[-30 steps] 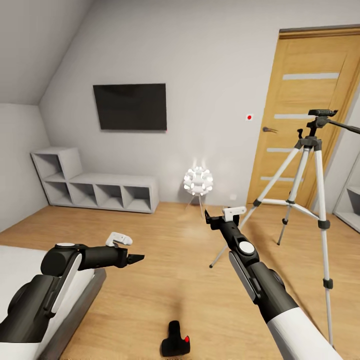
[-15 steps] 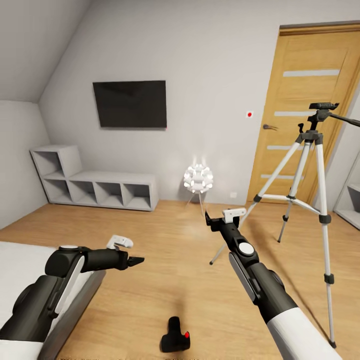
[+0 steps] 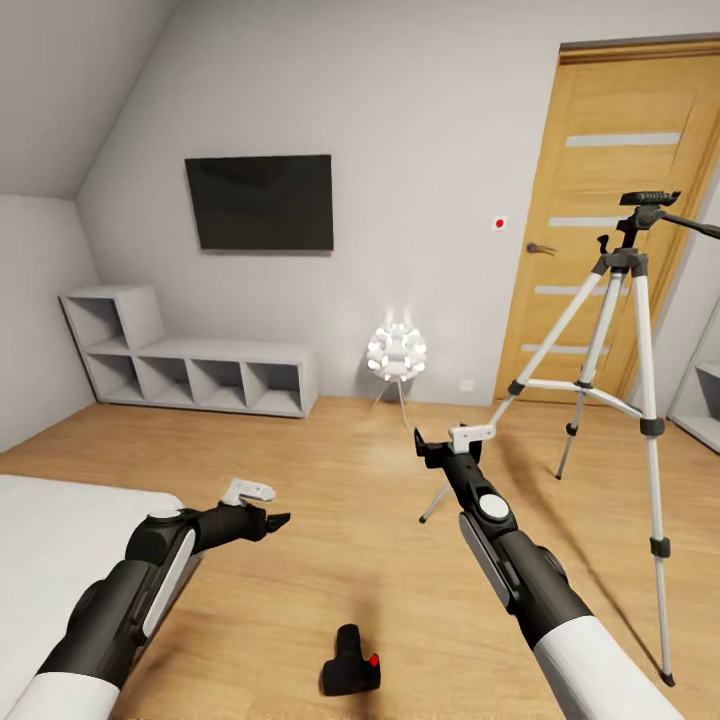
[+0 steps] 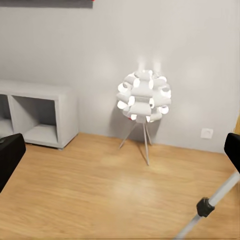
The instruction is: Attach the digital camera to the camera tripod in the bedroom.
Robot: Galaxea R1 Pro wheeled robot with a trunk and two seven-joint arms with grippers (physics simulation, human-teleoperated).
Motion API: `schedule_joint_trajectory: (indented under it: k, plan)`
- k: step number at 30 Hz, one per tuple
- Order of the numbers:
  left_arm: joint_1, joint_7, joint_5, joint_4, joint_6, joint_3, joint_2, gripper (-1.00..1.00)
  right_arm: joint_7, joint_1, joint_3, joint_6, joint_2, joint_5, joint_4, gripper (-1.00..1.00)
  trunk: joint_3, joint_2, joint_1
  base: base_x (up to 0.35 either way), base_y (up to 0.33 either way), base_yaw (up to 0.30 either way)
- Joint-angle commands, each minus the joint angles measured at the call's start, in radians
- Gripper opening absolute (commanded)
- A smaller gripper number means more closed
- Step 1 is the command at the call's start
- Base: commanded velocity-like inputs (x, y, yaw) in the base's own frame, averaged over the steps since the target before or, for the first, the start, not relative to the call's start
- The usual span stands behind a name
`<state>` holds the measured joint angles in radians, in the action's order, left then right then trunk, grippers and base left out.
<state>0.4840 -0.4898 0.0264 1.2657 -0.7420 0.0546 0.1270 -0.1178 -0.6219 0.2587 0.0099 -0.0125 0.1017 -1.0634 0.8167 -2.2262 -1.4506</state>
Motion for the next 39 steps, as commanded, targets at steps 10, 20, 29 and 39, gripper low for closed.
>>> schedule_joint_trajectory:
  k: [10,20,29,39]
  plan:
    - [0.001,0.02,0.001,-0.047,0.03,0.048,-0.032,1.0,-0.011,-0.001,-0.036,-0.079,-0.001,0.01,0.145,1.0,0.032,-0.071,-0.038,0.0,0.0,0.0]
    - [0.001,0.02,0.001,-0.051,0.033,0.065,-0.032,1.0,-0.136,-0.001,-0.041,-0.151,-0.001,0.01,0.164,1.0,0.064,-0.141,-0.077,0.0,0.0,0.0]
    - [0.0,0.019,0.001,-0.051,0.032,0.122,-0.028,1.0,-0.137,-0.001,-0.048,-0.225,-0.001,0.01,0.288,1.0,0.092,-0.204,-0.111,0.0,0.0,0.0]
    - [-0.001,-0.009,0.002,-0.032,0.042,0.263,0.044,1.0,-0.008,-0.002,-0.047,-0.348,-0.009,0.006,0.35,1.0,0.123,-0.274,-0.149,0.0,0.0,0.0]
